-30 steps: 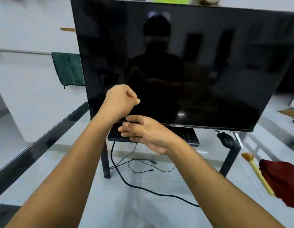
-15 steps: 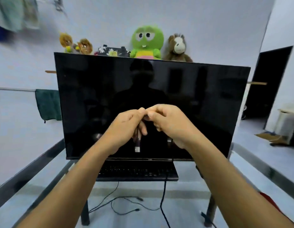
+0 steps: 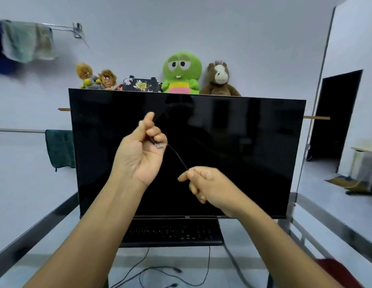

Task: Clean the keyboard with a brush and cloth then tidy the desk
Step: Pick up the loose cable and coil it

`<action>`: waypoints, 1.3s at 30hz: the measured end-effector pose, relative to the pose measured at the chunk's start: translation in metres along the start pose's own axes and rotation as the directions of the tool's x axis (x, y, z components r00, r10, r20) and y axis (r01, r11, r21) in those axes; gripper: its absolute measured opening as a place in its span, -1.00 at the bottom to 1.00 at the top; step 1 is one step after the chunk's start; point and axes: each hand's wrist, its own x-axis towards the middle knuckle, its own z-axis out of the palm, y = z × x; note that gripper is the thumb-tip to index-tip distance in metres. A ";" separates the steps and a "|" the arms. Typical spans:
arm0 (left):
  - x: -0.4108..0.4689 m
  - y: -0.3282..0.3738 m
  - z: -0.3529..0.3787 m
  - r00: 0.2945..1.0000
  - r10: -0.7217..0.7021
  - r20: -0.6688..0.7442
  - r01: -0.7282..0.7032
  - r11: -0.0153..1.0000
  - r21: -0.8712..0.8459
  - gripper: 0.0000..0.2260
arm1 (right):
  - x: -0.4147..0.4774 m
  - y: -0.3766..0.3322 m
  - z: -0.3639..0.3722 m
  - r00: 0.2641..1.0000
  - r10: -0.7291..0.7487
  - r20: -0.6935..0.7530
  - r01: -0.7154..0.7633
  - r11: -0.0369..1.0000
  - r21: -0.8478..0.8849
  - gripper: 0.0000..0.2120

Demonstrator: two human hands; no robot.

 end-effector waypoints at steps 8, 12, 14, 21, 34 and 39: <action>0.017 0.012 -0.042 0.844 0.332 0.422 -0.409 -0.112 0.906 -0.82 | -0.018 -0.016 0.006 0.992 -0.057 0.112 0.102 0.883 -0.458 -0.76; -0.012 -0.002 -0.054 0.951 -0.154 0.267 -0.300 -0.260 0.918 -0.80 | -0.011 -0.038 -0.008 0.962 -0.273 -0.024 0.234 0.865 -0.443 -0.87; -0.028 -0.007 -0.054 0.938 -0.265 0.225 -0.242 -0.033 0.970 -0.72 | -0.006 -0.046 -0.017 0.937 -0.344 -0.052 0.296 0.868 -0.399 -0.92; -0.049 -0.006 -0.040 0.917 -0.358 0.177 0.188 0.779 0.599 -0.59 | 0.010 -0.047 -0.039 0.920 -0.361 -0.150 0.318 0.915 -0.250 -0.91; -0.009 -0.008 -0.035 0.810 0.296 0.507 -0.459 -0.219 0.861 -0.87 | -0.006 -0.024 0.006 0.980 -0.058 0.192 0.161 0.794 -0.585 -0.73; -0.021 -0.020 -0.055 0.962 -0.038 0.272 -0.274 -0.165 0.947 -0.76 | -0.014 -0.043 -0.001 0.946 -0.166 0.279 0.310 0.717 -0.624 -0.76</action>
